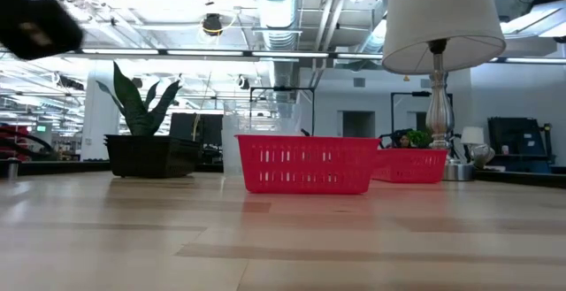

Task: Stack baskets by color
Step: Stack the bottom left red bin on the middle red bin

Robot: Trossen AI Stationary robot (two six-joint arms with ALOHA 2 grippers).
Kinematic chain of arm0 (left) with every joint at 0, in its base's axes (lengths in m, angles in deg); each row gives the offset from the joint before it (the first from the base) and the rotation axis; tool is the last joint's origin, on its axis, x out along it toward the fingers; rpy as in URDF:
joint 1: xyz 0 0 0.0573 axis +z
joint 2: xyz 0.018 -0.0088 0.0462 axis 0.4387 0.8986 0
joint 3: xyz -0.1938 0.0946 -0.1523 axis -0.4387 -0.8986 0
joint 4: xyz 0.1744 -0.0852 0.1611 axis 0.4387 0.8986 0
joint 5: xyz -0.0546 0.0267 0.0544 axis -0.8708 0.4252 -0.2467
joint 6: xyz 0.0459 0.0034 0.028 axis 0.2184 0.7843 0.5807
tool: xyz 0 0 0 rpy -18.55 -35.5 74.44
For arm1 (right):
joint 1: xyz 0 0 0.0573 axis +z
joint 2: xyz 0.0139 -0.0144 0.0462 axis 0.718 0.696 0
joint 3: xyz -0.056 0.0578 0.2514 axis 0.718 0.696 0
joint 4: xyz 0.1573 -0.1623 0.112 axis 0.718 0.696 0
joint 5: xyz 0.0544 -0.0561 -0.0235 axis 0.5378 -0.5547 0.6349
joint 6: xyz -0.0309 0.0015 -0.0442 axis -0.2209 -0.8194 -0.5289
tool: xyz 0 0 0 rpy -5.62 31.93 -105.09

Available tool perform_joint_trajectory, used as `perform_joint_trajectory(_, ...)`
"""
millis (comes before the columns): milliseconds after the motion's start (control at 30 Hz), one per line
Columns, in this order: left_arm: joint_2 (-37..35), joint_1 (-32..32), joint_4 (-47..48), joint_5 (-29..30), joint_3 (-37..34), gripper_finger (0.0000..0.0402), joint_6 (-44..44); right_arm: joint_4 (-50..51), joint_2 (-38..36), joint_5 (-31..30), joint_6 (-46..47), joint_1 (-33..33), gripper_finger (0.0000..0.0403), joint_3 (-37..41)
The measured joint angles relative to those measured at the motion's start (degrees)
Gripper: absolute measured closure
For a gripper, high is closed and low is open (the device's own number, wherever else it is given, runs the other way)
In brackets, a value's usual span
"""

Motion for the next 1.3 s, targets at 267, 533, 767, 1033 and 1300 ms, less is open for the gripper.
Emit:
perform_joint_trajectory(267,6.5,-5.7,5.4,1.7,0.0,0.0212,5.9,4.9,0.0,-0.1,5.2,1.2,0.0138,0.0)
perform_joint_trajectory(533,10.6,-7.5,5.4,-0.7,-0.5,0.0212,6.3,5.7,0.0,-0.2,6.8,2.7,0.0138,0.0)
perform_joint_trajectory(767,12.5,-8.1,6.7,1.1,-0.6,0.0258,5.6,5.9,0.0,-0.2,7.1,4.8,0.0138,0.0)
perform_joint_trajectory(1033,11.5,-6.1,13.2,-0.6,0.5,0.0394,5.7,9.8,-2.1,-1.2,10.7,6.3,0.0138,0.1)
perform_joint_trajectory(1300,-1.2,10.3,17.8,8.6,9.4,0.0401,15.3,15.2,-12.8,-13.3,12.8,8.7,0.0138,0.0)
